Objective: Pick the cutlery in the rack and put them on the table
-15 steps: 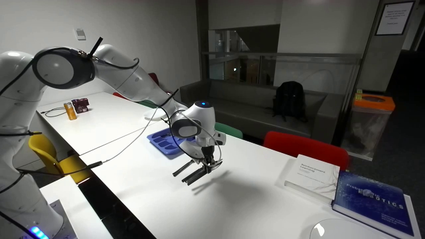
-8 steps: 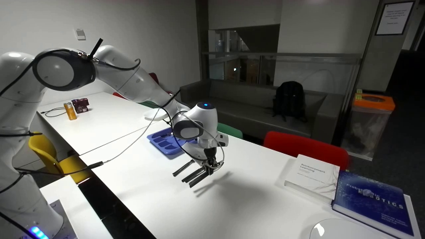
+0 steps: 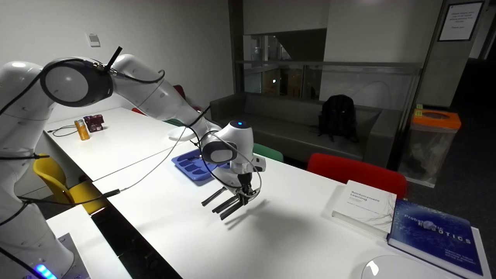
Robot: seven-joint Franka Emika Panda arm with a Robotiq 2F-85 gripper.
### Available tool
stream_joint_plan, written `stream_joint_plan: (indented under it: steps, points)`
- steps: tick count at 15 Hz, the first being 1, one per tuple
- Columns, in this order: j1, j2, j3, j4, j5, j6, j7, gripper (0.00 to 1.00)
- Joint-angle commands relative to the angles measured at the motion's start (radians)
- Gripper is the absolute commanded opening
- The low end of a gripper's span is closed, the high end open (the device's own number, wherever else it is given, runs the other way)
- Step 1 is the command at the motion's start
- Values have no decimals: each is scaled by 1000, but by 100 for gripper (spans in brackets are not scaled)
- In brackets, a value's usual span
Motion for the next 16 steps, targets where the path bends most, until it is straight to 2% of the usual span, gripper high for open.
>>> stream_joint_plan:
  steps: [1, 5, 9, 15, 16]
  points:
    - [0, -3, -3, 15, -44, -21, -21, 5]
    - [-7, 6, 2, 25, -85, -5, -43, 5]
    - [-31, 37, 30, 50, -63, -3, -93, 5]
    - [-37, 100, 33, 99, -68, -19, -99, 5]
    - [-38, 108, 31, 105, -69, -20, -95, 10]
